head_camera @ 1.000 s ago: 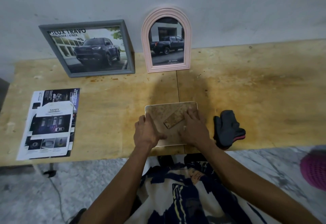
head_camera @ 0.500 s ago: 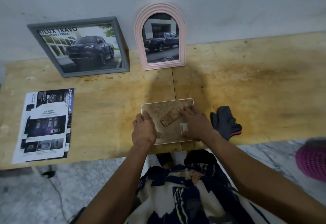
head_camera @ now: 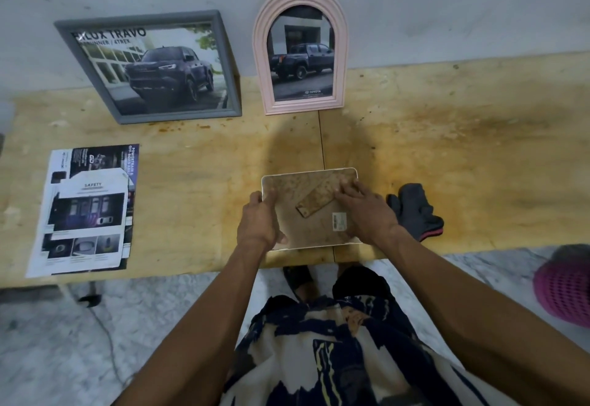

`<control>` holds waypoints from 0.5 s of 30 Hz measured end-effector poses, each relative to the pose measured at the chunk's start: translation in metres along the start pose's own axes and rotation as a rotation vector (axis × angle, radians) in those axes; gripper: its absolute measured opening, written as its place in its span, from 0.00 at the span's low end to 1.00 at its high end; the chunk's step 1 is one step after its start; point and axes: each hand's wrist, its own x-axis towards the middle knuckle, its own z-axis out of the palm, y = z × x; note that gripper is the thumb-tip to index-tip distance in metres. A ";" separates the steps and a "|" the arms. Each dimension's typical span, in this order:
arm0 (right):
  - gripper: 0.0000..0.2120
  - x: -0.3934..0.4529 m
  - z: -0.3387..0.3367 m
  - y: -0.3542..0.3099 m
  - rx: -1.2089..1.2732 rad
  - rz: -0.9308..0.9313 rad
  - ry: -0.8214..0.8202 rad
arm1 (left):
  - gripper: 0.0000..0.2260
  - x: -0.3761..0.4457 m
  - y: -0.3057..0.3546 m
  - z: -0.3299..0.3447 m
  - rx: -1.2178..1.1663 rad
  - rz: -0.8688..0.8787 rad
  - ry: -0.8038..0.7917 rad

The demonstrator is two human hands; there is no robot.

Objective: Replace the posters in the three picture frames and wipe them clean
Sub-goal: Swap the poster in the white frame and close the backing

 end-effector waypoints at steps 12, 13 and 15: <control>0.45 -0.025 0.027 -0.051 0.145 -0.027 0.085 | 0.13 -0.022 -0.006 0.017 -0.333 -0.225 0.148; 0.46 -0.027 0.027 -0.050 0.135 -0.027 0.084 | 0.07 -0.021 -0.007 0.021 -0.389 -0.251 0.164; 0.48 -0.028 0.025 -0.048 0.066 -0.043 0.098 | 0.03 -0.018 -0.002 0.023 -0.496 -0.309 0.177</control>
